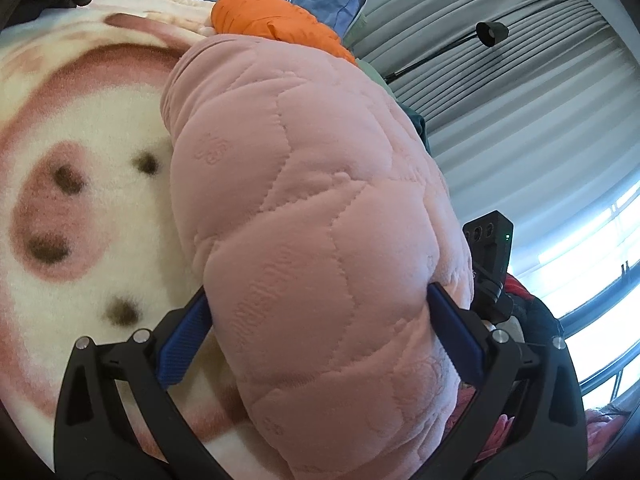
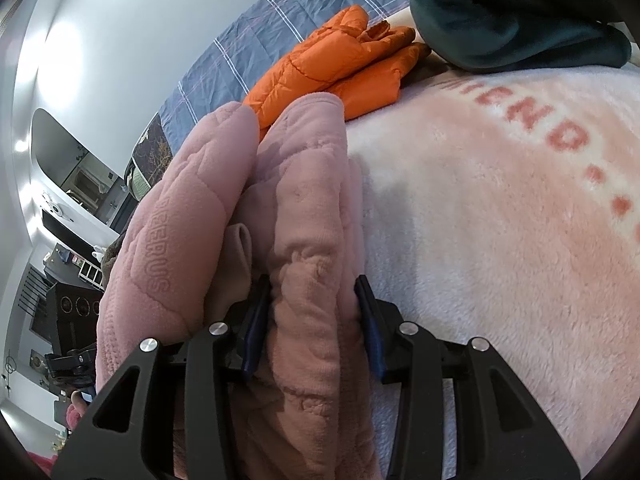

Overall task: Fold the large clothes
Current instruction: 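Lift the pink bundle with the right gripper while the left gripper clamps its other side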

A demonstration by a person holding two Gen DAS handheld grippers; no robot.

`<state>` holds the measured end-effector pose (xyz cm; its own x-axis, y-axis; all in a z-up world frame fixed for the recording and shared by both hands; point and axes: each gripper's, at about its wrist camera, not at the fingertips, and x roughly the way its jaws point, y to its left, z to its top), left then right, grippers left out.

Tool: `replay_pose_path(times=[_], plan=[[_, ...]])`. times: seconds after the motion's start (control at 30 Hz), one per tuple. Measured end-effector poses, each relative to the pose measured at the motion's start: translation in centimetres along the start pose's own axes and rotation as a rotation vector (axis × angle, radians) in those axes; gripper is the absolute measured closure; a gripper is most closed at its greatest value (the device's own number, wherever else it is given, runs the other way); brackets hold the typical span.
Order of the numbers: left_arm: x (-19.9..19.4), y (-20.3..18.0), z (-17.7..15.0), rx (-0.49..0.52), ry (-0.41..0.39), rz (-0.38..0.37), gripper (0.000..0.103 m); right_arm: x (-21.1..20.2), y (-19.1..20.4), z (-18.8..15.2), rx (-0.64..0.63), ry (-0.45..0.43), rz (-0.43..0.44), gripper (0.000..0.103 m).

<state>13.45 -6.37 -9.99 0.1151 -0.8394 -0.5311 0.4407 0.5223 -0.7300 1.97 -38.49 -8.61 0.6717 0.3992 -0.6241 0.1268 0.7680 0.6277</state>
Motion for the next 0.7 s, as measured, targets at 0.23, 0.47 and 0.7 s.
replay_pose_path(times=[0.23,0.47,0.7], plan=[[-0.5,-1.3,-0.5,0.059,-0.053,0.028,0.004,-1.1,1.4,-0.3,-0.081,-0.051,0.006,0.073],[-4.0,-5.8,-0.7,0.210,-0.162,0.009,0.011,-6.4,5.2,0.4,-0.169,-0.194,0.124,0.081],[-7.8,-8.7,2.8,0.303,-0.265,0.007,0.013,-6.8,9.3,3.6,-0.246,-0.246,0.193,0.081]])
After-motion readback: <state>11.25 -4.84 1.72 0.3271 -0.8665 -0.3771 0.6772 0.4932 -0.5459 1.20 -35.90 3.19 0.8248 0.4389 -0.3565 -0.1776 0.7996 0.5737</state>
